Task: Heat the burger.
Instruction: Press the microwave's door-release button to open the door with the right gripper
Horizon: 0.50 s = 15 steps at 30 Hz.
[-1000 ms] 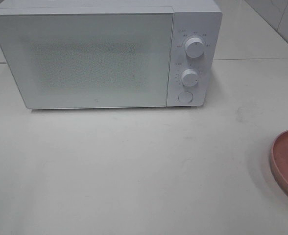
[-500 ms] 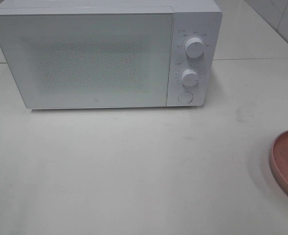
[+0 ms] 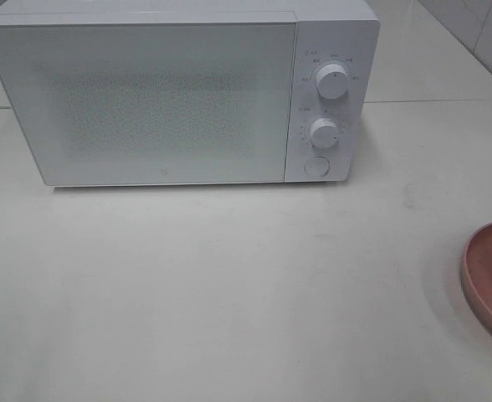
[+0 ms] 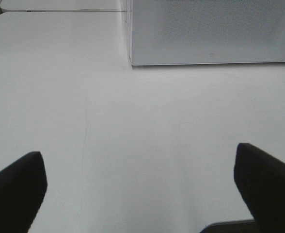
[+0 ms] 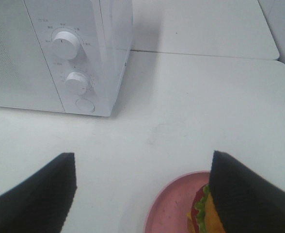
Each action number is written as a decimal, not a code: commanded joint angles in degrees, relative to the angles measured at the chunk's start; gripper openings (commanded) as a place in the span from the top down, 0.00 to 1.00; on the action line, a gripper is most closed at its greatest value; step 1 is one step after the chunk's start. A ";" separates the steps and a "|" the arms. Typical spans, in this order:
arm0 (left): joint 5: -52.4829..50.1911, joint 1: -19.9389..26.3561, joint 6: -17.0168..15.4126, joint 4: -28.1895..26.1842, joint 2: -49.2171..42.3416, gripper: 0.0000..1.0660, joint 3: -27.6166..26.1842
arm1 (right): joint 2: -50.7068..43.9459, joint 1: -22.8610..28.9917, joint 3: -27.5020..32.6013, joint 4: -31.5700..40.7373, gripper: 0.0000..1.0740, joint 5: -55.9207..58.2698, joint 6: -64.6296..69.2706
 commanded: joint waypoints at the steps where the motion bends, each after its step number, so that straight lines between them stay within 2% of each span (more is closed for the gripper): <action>1: -0.06 0.06 -0.23 -0.23 -0.17 0.08 0.23 | 4.07 -0.06 0.23 -0.06 0.30 -5.79 0.17; 7: -0.06 0.06 -0.23 -0.23 -0.17 0.08 0.23 | 8.02 -0.06 0.23 -0.06 0.30 -10.31 0.17; 15: -0.06 0.06 -0.23 -0.23 -0.17 0.08 0.23 | 18.51 -0.06 0.23 -0.06 0.30 -20.17 0.40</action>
